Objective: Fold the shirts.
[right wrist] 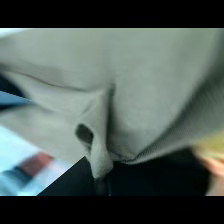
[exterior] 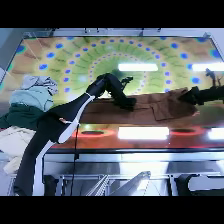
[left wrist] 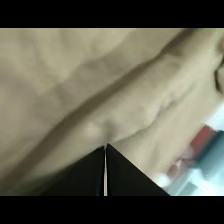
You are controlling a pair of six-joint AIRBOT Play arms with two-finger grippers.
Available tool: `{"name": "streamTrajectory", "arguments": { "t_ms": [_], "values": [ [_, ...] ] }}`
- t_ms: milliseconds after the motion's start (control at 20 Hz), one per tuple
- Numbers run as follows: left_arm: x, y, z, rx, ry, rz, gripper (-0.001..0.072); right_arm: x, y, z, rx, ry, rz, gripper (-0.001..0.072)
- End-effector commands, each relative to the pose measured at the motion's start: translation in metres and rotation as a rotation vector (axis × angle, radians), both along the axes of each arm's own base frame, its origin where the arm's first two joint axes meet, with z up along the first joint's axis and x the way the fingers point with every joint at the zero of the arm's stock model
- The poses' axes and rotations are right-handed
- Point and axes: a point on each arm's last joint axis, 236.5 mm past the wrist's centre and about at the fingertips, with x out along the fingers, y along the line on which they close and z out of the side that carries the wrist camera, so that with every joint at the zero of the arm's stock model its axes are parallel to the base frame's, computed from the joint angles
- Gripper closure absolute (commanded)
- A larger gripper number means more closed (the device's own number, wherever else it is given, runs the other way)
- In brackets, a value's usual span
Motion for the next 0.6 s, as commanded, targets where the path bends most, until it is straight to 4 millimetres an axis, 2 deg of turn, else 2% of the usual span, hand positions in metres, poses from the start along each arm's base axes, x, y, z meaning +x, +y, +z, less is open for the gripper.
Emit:
{"name": "streamTrajectory", "arguments": {
  "t_ms": [0,100,150,250,350,400,550],
  "values": [
    [-0.009,-0.046,0.108,-0.296,-0.065,-0.058,0.069,0.007,0.036,0.081,0.184,-0.152,0.028,0.0697],
    [-0.003,-0.005,0.148,-0.309,-0.116,-0.081,0.069,0.012,0.083,0.112,0.258,-0.204,0.074,0.0697],
    [0.0,0.026,0.161,-0.297,-0.099,-0.066,0.069,0.01,0.113,0.119,0.282,-0.201,0.111,0.0697],
    [0.0,0.088,0.179,-0.269,-0.043,-0.034,0.069,0.008,0.185,0.113,0.263,-0.194,0.195,0.0697],
    [-0.005,0.14,0.189,-0.25,0.003,0.024,0.069,0.004,0.268,0.092,0.218,-0.217,0.255,0.0696],
    [-0.009,0.158,0.191,-0.245,0.019,0.056,0.069,0.003,0.304,0.077,0.194,-0.22,0.259,0.0697],
    [-0.024,0.195,0.185,-0.246,0.019,0.118,0.069,-0.014,0.403,0.011,0.146,-0.17,0.266,0.0697]
  ]
}}
